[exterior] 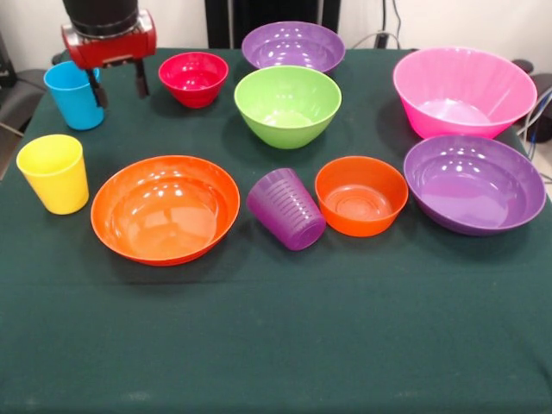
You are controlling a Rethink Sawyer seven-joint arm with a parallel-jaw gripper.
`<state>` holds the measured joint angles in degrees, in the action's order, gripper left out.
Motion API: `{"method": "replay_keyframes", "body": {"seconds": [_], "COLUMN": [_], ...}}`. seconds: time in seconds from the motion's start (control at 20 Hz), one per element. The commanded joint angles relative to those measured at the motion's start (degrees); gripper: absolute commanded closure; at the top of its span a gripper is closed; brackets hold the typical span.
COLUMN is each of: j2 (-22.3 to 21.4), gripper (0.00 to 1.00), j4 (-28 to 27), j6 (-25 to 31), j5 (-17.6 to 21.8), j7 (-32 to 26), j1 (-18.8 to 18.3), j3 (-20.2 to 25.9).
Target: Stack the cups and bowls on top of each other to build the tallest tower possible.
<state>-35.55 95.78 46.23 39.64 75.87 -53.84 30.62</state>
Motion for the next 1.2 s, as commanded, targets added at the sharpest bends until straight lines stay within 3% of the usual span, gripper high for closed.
{"method": "replay_keyframes", "body": {"seconds": [0.05,0.2,0.4,0.7,1.2], "j2": [-9.1,-9.94,-6.55,-5.2,-5.25], "gripper": [0.0,0.0,0.0,0.0,0.0], "j4": [0.22,0.62,2.04,8.05,10.35], "j6": [8.73,9.92,5.85,-1.78,-5.05], "j5": [-2.43,-3.31,-2.2,-0.09,1.5], "j7": [-11.33,-11.09,-8.73,-4.7,-4.75], "j1": [0.39,0.38,-0.41,-3.11,-5.7], "j3": [3.07,2.9,2.23,0.45,0.84]}}
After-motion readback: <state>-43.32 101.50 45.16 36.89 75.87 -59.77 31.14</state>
